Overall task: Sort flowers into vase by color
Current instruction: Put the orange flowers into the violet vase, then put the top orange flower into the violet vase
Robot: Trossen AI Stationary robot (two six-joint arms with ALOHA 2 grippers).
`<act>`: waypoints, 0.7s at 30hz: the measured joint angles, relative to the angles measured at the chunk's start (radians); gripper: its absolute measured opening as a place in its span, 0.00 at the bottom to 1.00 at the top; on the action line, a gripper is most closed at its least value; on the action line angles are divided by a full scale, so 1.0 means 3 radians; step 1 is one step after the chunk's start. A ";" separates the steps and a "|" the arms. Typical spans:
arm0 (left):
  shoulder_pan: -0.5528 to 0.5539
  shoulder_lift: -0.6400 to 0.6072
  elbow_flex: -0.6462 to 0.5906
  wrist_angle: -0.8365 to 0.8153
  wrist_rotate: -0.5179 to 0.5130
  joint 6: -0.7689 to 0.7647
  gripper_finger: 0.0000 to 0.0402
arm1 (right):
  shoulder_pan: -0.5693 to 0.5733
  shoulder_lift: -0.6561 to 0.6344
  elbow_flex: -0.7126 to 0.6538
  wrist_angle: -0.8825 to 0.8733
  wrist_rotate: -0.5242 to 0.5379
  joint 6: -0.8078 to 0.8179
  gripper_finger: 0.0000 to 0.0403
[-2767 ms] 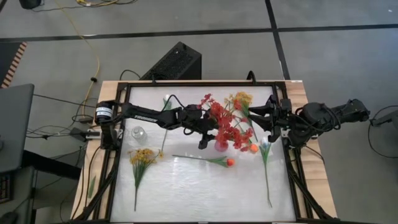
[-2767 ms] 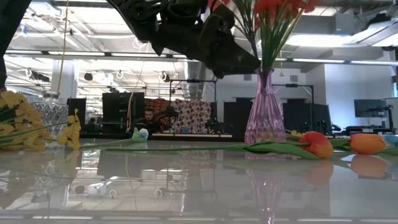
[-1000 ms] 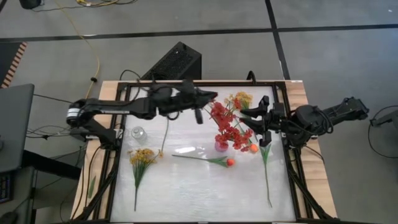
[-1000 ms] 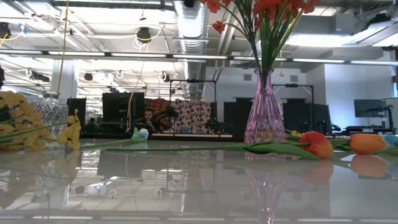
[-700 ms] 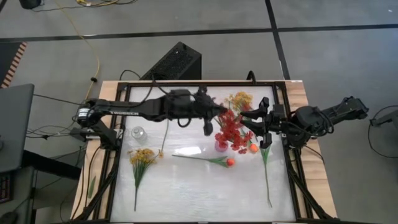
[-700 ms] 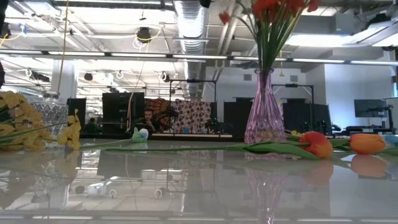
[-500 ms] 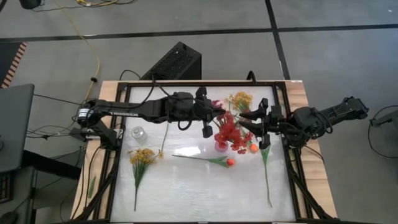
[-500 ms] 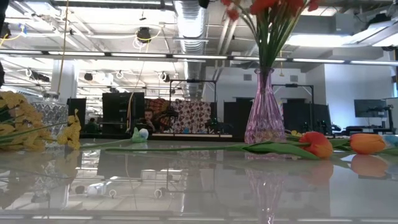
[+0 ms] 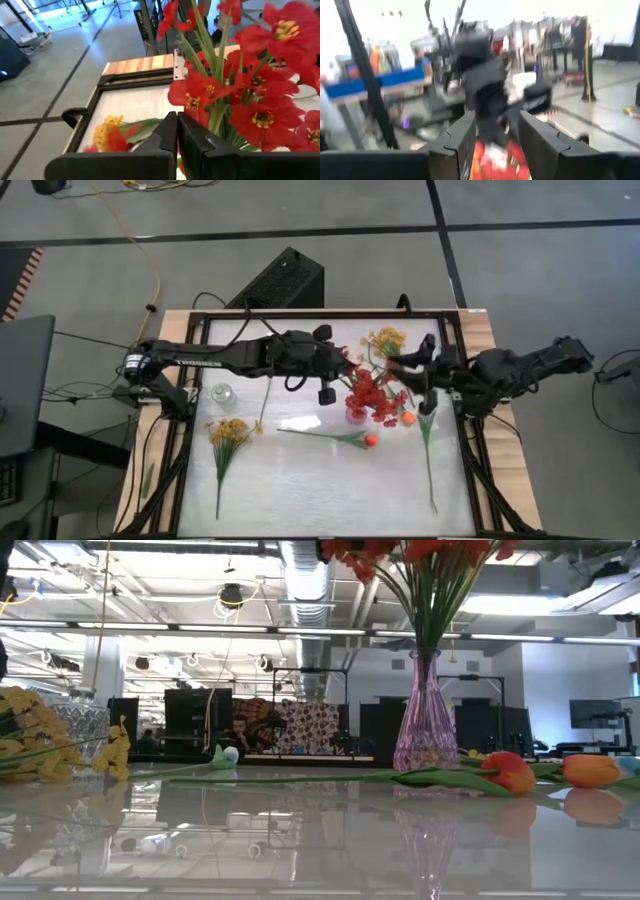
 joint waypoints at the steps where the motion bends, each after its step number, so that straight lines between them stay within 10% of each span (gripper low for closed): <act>1: 0.0000 -0.0022 0.0025 0.0002 -0.0016 0.0034 0.00 | -0.0038 -0.0024 0.0000 0.0085 0.0045 -0.0005 0.43; 12: 0.0003 -0.0593 0.0249 -0.0120 -0.0405 0.0397 0.00 | -0.0998 -0.0064 0.0006 -0.0884 0.0705 0.1039 0.39; 21: 0.0063 -0.1362 -0.0061 -0.0547 -0.0826 0.0196 0.00 | -0.1769 0.0377 0.0000 -0.2654 -0.0448 0.1880 0.35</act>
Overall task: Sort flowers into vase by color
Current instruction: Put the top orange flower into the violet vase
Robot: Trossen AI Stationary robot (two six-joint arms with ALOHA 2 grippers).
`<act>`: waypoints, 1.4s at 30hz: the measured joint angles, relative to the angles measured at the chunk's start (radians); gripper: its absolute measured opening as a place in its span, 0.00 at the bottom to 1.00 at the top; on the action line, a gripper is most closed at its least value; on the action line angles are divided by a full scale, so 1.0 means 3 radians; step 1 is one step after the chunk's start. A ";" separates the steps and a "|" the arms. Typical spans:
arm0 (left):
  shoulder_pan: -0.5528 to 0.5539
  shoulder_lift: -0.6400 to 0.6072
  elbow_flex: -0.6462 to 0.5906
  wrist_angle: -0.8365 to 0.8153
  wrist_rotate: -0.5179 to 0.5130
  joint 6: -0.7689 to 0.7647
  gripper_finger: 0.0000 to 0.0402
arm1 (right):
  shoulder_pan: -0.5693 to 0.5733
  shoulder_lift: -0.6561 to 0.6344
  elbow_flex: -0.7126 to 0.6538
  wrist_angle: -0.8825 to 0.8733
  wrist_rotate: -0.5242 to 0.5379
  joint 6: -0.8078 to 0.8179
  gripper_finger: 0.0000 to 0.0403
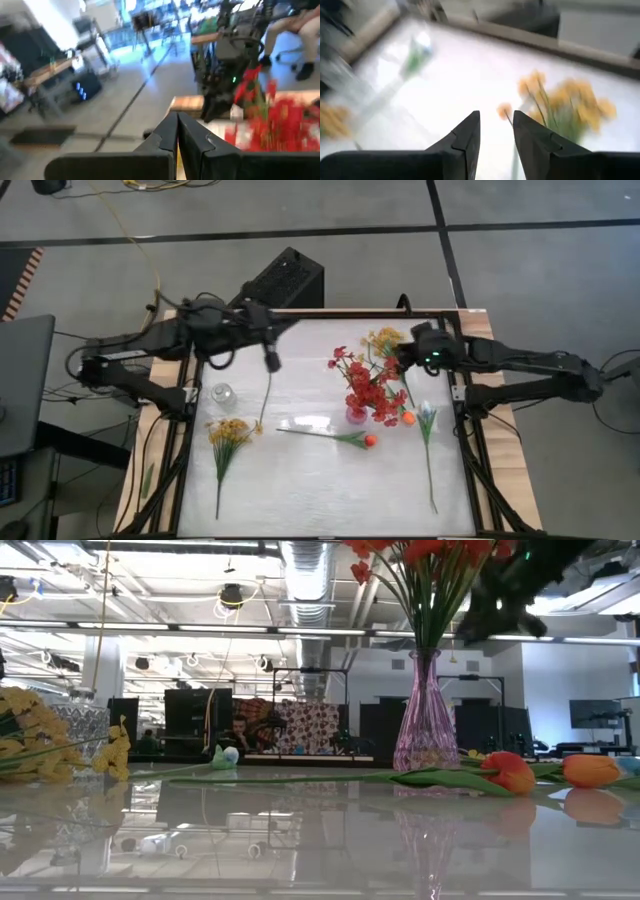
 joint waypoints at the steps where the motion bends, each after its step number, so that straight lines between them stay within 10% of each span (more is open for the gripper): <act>1: 0.0017 -0.0097 -0.0103 -0.0002 -0.0041 -0.0052 0.00 | -0.0044 0.0095 0.0000 -0.0061 -0.0122 0.0001 0.35; 9: 0.0055 -0.0838 -0.1205 0.0297 0.0109 -0.0818 0.00 | -0.0161 0.1055 0.0000 -0.0240 -0.0999 0.0118 0.43; 27: 0.0055 -0.1333 -0.1680 0.0514 0.0314 -0.1324 0.00 | -0.0170 0.2186 0.0000 -0.0194 -0.0858 -0.0317 0.54; 31: 0.0055 -0.1332 -0.1680 0.0469 0.0312 -0.1347 0.00 | -0.0222 0.2313 0.0018 -0.0170 -0.1044 -0.0332 0.45; 37: 0.0055 -0.1336 -0.1680 0.0443 0.0313 -0.1371 0.00 | -0.0226 0.2007 0.0000 -0.0284 -0.1209 -0.0311 0.06; 42: 0.0055 -0.1333 -0.1680 0.0441 0.0311 -0.1269 0.00 | -0.0218 0.1387 0.0242 -0.0501 -0.0851 -0.0188 0.07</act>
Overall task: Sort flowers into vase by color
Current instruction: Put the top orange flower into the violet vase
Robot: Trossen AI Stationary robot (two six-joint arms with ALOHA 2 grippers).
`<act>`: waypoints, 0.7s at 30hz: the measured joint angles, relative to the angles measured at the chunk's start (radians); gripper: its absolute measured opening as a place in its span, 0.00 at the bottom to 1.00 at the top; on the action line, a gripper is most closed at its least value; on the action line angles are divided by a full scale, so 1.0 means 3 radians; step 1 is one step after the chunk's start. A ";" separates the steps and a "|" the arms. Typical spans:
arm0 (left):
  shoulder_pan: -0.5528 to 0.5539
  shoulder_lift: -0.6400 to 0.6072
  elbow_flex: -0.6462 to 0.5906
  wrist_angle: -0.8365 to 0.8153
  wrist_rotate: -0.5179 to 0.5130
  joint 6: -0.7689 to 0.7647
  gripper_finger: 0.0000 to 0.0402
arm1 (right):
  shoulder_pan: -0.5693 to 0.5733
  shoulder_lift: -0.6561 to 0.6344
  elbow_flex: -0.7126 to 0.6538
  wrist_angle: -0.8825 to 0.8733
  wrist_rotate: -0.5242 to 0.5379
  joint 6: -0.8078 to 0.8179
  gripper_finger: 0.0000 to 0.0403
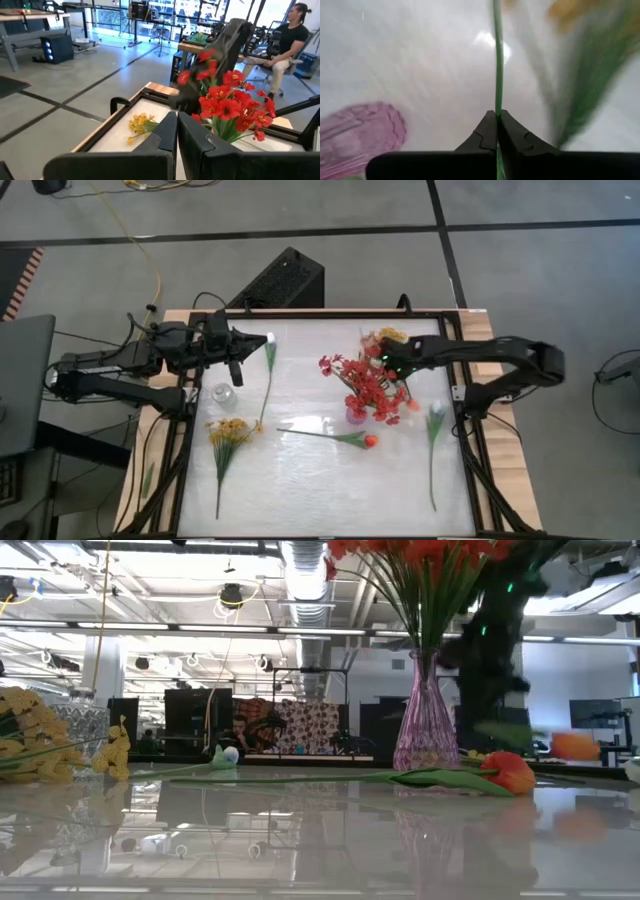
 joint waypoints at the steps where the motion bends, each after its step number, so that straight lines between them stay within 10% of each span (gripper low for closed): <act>1: 0.0000 0.0000 0.0000 0.0000 0.0000 0.0025 0.00 | 0.0000 -0.0138 0.0063 -0.0065 0.0097 0.0000 0.07; 10: 0.0000 0.0001 0.0000 0.0040 -0.0003 0.0232 0.00 | 0.0172 -0.1281 0.0730 0.0452 0.0931 -0.0626 0.05; 21: 0.0212 0.0385 0.0001 0.0951 0.0739 -0.2023 0.08 | 0.1355 -0.1149 0.0998 0.3185 0.0898 -0.4344 0.05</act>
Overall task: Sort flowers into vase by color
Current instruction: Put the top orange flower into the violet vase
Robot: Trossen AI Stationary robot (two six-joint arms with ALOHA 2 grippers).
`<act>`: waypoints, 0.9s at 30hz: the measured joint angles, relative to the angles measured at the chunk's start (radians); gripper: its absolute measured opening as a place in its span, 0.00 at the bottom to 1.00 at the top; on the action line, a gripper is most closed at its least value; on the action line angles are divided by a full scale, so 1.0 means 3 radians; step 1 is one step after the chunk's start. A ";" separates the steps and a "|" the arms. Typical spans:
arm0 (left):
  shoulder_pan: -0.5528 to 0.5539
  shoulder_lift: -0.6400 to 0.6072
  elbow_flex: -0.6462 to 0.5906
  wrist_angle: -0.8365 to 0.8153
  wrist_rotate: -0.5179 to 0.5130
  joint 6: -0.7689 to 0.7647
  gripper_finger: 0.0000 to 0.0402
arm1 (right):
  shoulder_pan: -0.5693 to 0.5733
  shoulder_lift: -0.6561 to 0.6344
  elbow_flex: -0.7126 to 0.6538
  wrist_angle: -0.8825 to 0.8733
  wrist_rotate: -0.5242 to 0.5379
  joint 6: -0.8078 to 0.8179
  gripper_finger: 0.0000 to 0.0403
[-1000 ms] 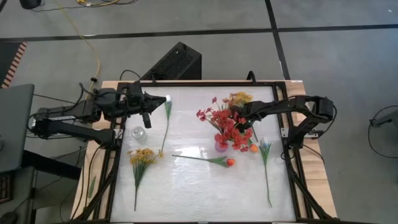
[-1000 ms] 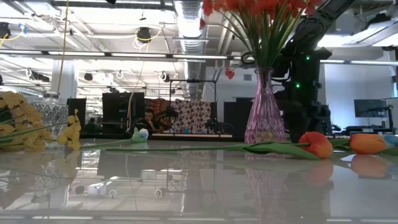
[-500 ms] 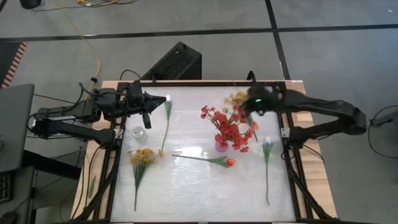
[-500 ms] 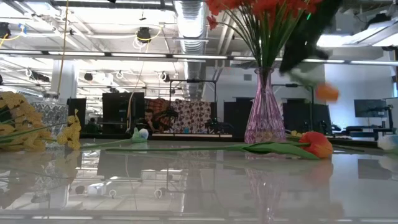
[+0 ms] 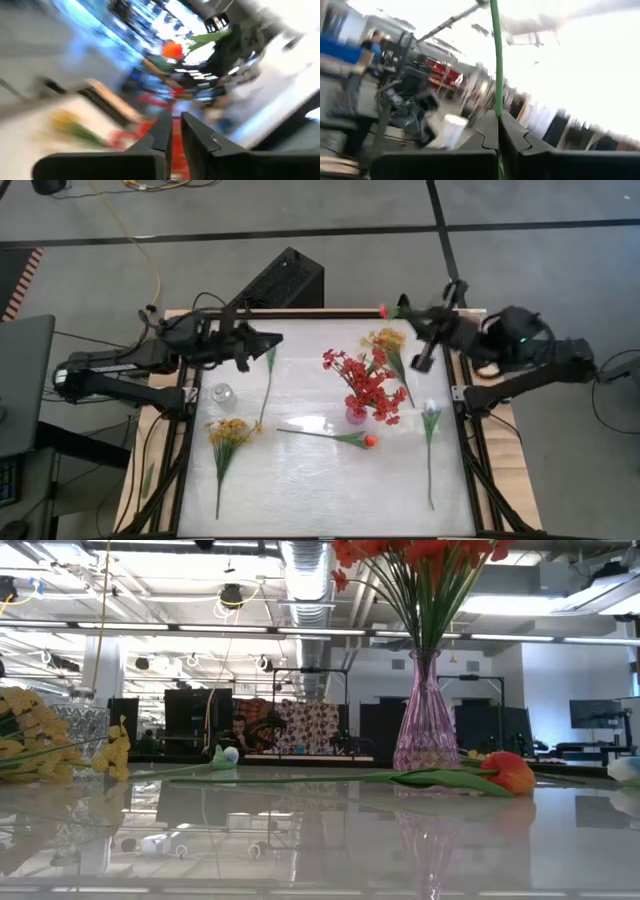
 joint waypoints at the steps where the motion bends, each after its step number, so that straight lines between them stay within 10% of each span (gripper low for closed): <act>1: 0.0040 0.0050 0.0000 0.0164 0.0226 -0.0349 0.10 | 0.0072 0.0104 0.0029 0.0102 0.0000 -0.0373 0.06; 8: 0.0191 0.0395 0.0000 0.1294 0.1422 -0.1949 0.20 | 0.0191 0.0970 0.0449 0.0135 0.0101 -0.2230 0.07; 27: 0.0175 0.0429 0.0003 0.0967 0.1244 -0.2387 0.21 | -0.0107 0.1889 0.1240 -0.0266 0.0094 -0.3477 0.06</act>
